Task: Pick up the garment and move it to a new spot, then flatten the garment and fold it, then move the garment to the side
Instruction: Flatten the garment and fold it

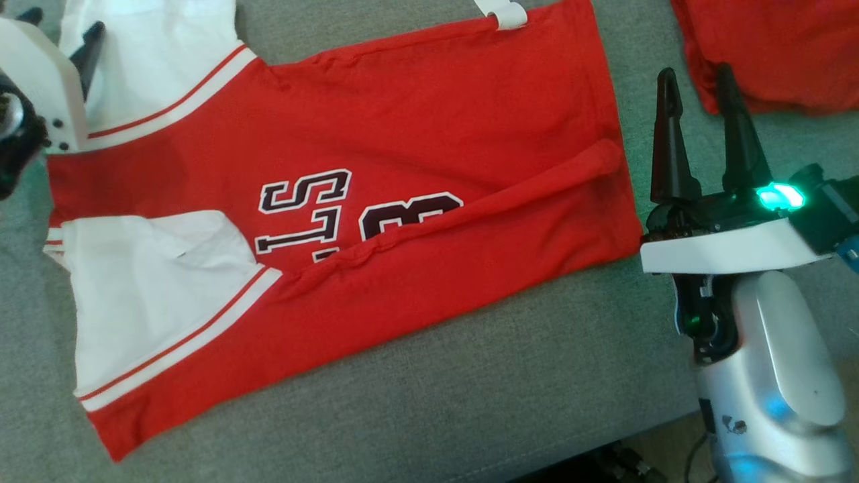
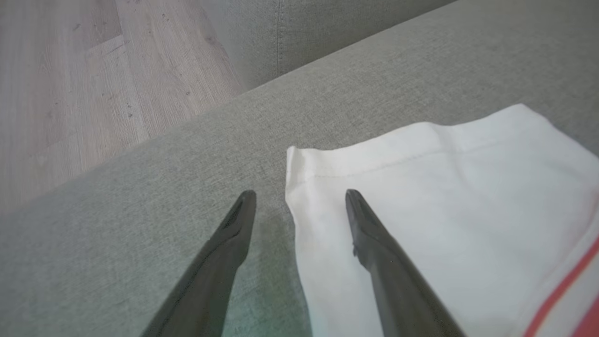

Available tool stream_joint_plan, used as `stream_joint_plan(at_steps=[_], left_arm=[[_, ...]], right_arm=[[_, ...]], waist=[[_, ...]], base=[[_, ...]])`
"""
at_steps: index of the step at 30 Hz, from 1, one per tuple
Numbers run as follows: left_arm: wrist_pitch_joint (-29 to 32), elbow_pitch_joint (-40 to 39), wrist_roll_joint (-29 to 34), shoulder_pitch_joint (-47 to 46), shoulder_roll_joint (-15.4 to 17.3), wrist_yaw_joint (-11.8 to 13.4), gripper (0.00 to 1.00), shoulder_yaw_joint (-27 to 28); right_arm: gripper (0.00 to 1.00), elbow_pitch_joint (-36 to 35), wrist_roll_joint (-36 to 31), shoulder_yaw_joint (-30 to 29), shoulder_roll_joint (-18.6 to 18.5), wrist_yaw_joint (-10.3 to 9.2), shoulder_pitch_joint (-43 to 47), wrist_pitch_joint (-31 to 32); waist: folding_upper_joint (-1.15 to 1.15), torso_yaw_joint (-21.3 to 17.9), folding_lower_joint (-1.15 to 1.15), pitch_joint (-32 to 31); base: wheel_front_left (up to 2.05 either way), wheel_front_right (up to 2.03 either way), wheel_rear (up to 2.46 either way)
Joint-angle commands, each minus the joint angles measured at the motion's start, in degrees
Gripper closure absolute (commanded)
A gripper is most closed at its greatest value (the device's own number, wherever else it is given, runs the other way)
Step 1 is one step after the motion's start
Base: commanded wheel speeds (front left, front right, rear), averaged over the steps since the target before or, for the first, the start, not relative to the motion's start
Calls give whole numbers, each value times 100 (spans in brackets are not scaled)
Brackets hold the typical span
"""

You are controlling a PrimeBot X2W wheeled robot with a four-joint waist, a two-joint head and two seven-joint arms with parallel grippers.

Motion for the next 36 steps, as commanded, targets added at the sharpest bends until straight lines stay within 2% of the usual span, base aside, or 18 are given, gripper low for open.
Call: stream_joint_plan(at_steps=[1,13,14,15,16,19,23,27,28,36], left_arm=[[32,-45,-61,-363,318,10,0,113],[364,-7,-518,-648,384,10,0,-459],[419,-29,-595,-646,381,10,16,-497],[474,-61,-685,-638,378,10,71,-532],[525,-112,-781,-625,372,10,100,-572],[594,-344,-1064,-586,373,10,100,-692],[256,-522,-1197,-599,347,10,100,-808],[-434,-636,-1114,-617,263,10,100,-920],[-434,-636,-1114,-617,263,10,100,-920],[-1943,-963,-749,-475,-51,35,100,-1039]], right_arm=[[0,-231,-1,95,-15,19,-60,-6],[0,-391,-106,29,-15,19,-7,52],[0,-391,-119,-19,-15,19,-6,54],[0,-376,-138,-103,-15,19,-4,57],[0,-357,-143,-181,-15,19,-7,58],[0,-282,-190,-345,-15,19,-30,88],[0,-209,-340,-414,-15,19,-97,211],[0,-137,-693,-432,-15,19,-237,556],[0,-137,-693,-432,-15,19,-237,556],[0,323,-1324,-686,-15,19,-762,1757]], waist=[[0,-25,0,37],[0,-72,0,253],[0,-69,0,259],[0,-64,0,262],[0,-52,0,260],[0,17,0,222],[0,177,0,85],[0,391,0,-157],[0,391,0,-157],[0,1081,0,-660]], base=[[0,0,0],[0,0,0],[0,0,0],[0,0,0],[0,0,0],[0,0,0],[0,0,0],[0,0,0],[0,0,0],[0,0,0]])
